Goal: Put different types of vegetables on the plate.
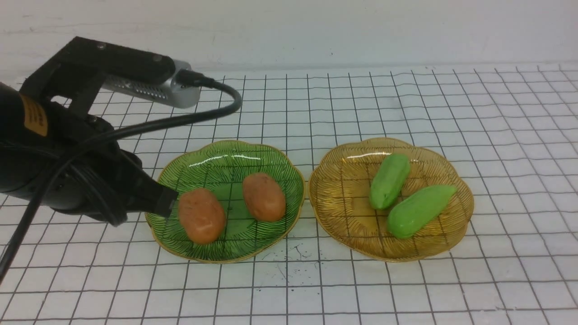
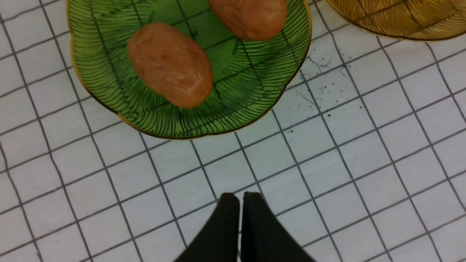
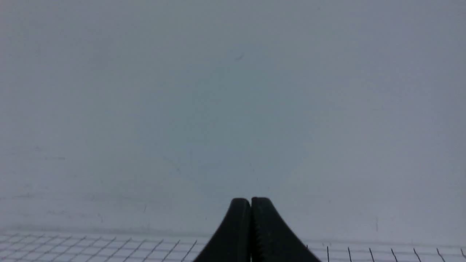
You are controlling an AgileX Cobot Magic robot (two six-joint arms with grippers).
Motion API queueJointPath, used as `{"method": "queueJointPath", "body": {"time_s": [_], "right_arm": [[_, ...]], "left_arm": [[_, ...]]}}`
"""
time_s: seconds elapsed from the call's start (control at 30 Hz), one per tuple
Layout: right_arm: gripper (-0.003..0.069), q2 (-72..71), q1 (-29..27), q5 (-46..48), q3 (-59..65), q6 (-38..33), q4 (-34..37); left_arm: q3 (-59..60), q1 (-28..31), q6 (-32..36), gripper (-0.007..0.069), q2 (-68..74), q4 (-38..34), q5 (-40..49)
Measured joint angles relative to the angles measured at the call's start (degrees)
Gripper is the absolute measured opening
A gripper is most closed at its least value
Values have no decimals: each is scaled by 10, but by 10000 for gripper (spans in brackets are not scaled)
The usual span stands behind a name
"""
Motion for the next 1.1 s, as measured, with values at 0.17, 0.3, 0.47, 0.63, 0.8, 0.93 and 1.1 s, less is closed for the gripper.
{"method": "queueJointPath", "body": {"time_s": [0.17,0.3,0.47,0.63,0.8,0.93,1.1], "right_arm": [[-14,-11,0,-42,3,0,0],[-14,-11,0,-47,3,0,0],[-14,-11,0,-45,3,0,0],[-14,-11,0,-45,3,0,0],[-14,-11,0,-45,3,0,0],[-14,-11,0,-45,3,0,0],[-14,-11,0,-45,3,0,0]], "left_arm": [[13,0,3,-8,-16,1,-28],[100,0,0,-8,-102,2,-107],[245,0,-5,-8,-235,2,-223],[315,0,-5,-8,-324,-2,-262],[345,0,-5,-8,-380,-11,-262],[349,0,-5,-8,-392,-11,-259],[349,0,-4,-8,-392,-9,-259]]}}
